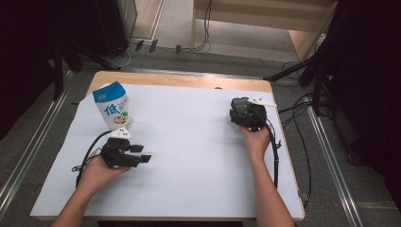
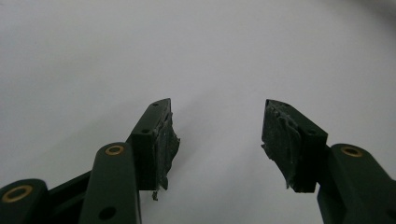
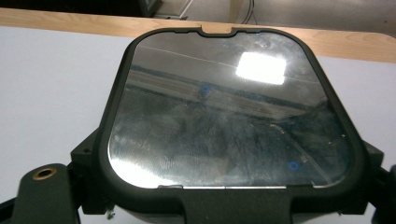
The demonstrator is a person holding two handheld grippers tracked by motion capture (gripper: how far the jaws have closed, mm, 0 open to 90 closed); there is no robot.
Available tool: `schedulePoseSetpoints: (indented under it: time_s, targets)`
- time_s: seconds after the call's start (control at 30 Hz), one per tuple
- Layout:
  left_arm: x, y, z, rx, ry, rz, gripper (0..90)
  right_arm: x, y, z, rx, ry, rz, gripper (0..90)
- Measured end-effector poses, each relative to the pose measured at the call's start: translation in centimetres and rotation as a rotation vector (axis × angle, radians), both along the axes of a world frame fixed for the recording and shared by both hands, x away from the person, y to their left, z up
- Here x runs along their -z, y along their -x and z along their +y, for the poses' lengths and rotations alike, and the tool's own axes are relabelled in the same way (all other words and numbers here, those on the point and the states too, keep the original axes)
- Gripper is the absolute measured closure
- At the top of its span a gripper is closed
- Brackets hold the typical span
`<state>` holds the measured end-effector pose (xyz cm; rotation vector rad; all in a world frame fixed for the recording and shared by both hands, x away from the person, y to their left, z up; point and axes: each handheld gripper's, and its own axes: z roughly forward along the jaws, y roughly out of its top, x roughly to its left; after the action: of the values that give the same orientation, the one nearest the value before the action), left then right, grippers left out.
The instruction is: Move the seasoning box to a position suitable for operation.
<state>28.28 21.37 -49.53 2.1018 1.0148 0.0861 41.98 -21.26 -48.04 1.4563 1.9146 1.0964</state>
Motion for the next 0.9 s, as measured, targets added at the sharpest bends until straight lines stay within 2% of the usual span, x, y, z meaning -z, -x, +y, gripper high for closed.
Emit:
schedulePoseSetpoints:
  time_s: [0.17,0.23,0.37,0.43,0.67,0.73,0.9]
  targets:
    - [-0.1,-0.5,-0.4,0.013,-0.006,-0.001,44.0,-0.5,1.3,0.1,-0.020,-0.012,-0.002,16.2]
    - [0.0,-0.7,-0.5,0.014,0.013,-0.009,44.3,-0.7,2.3,0.4,-0.043,-0.021,-0.002,16.2]
    - [-0.2,-1.1,-0.7,0.020,-0.009,-0.007,45.0,-1.1,3.4,1.1,-0.080,-0.024,-0.010,16.2]
    - [-0.3,-1.2,-0.7,0.024,-0.004,-0.006,45.2,-1.2,3.7,1.4,-0.088,-0.024,-0.012,16.2]
    - [-0.2,-2.0,-0.7,0.027,0.009,-0.007,45.0,-1.2,5.7,3.6,-0.166,-0.018,-0.006,16.2]
    - [-0.2,-2.0,-0.7,0.022,0.016,-0.008,45.0,-1.2,5.9,3.8,-0.174,-0.020,-0.004,16.2]
    - [-0.1,-2.2,-0.5,0.021,0.021,0.000,45.0,-0.9,6.8,5.7,-0.240,-0.029,0.008,16.2]
